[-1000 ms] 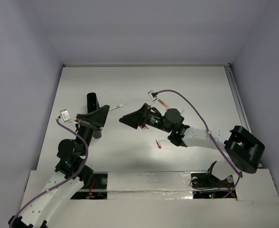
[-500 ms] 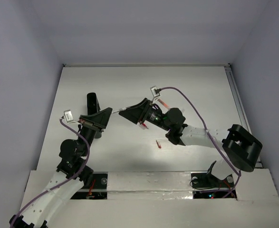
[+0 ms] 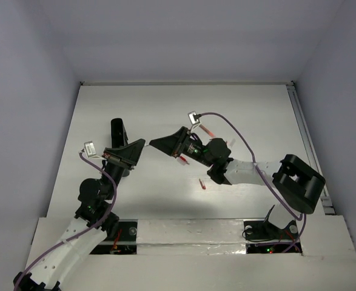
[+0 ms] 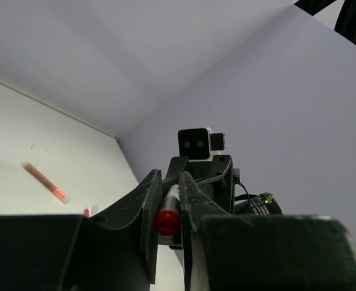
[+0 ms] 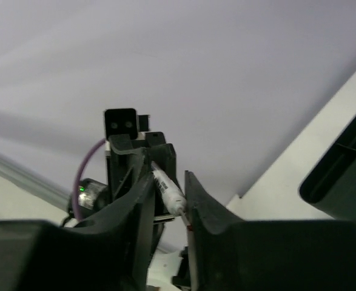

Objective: Sort the stationery into containers
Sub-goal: Pick up the pen from the center of the board.

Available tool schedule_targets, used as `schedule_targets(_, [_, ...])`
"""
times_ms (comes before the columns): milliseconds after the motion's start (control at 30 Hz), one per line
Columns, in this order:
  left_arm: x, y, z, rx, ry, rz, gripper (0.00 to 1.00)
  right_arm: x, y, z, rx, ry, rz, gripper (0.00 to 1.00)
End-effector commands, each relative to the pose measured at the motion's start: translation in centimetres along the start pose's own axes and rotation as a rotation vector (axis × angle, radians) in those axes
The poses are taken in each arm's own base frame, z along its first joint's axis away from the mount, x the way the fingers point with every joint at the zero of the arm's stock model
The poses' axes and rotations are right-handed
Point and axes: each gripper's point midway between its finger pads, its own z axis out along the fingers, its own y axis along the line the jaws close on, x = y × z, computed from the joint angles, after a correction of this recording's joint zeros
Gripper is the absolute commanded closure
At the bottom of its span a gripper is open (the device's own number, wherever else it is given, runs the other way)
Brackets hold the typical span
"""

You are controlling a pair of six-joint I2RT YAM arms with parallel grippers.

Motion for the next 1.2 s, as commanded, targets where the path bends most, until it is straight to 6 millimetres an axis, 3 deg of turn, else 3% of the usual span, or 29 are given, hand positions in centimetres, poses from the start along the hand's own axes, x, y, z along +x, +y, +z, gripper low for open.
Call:
schedule_targets(0, [-1.0,-1.7,-0.2,0.074,-0.038,0.005,1.00,-1.7,4.1,1.0,-0.135,-0.051,-0.022,0.74])
schedule_targets(133, [-1.0,-1.9,-0.2,0.079,-0.033,0.009,1.00,-1.9,4.3,0.5,-0.141,-0.062,-0.021,0.91])
schedule_targets(167, [-0.8,-1.8,-0.2,0.074,-0.024,0.012,0.95,-1.9,4.3,0.4,-0.142,-0.065,-0.024,0.93])
schedule_targets(200, [-0.7,-1.8,-0.3,0.076,-0.018,0.012,0.79,-2.0,4.5,0.3,-0.143,-0.066,-0.029,0.97])
schedule_targets(300, [-0.3,-1.6,-0.4,0.066,0.006,0.037,0.49,-2.0,4.9,0.0,-0.142,-0.055,-0.053,1.00])
schedule_targets(400, [0.5,-1.8,-0.6,0.051,0.085,0.103,0.40,-2.4,4.1,-0.8,-0.096,-0.027,-0.083,1.00])
schedule_targets(433, [0.1,-2.8,-0.7,0.070,0.089,0.117,0.39,-2.3,2.9,-1.0,-0.046,-0.002,-0.088,1.00])
schedule_targets(533, [0.4,-2.4,-1.3,0.030,0.135,0.169,0.39,-2.8,1.9,-1.6,-0.009,0.108,-0.135,1.00])
schedule_targets(567, [0.2,-2.6,-1.6,0.011,0.155,0.183,0.39,-1.2,0.6,-2.4,0.040,0.234,-0.112,1.00])
schedule_targets(600, [0.2,-2.6,-1.8,0.001,0.169,0.212,0.39,-1.5,1.3,-1.9,0.025,0.288,-0.134,1.00])
schedule_targets(633, [0.5,-2.7,-2.0,0.000,0.202,0.231,0.39,-1.5,0.3,-2.5,0.046,0.350,-0.181,1.00])
schedule_targets(667, [0.6,-3.2,-2.3,-0.003,0.239,0.255,0.40,-0.2,-0.9,-3.7,0.100,0.445,-0.147,1.00])
schedule_targets(733, [0.7,-4.9,-2.8,0.043,0.303,0.321,0.41,0.3,-1.1,-4.8,0.093,0.533,-0.191,1.00])
schedule_targets(767, [1.8,-3.8,-3.1,0.003,0.380,0.330,0.41,0.9,-1.4,-6.0,0.112,0.584,-0.166,1.00])
schedule_targets(833, [3.4,-4.2,-3.7,0.041,0.503,0.360,0.39,1.5,-0.7,-6.9,0.067,0.640,-0.205,1.00])
schedule_targets(933, [6.6,-2.4,-4.5,0.009,0.720,0.354,0.40,2.7,-0.1,-9.1,0.059,0.738,-0.198,1.00])
schedule_targets(1167, [8.8,-0.5,-5.8,0.024,0.827,0.355,0.41,3.0,1.1,-10.7,0.057,0.811,-0.226,1.00])
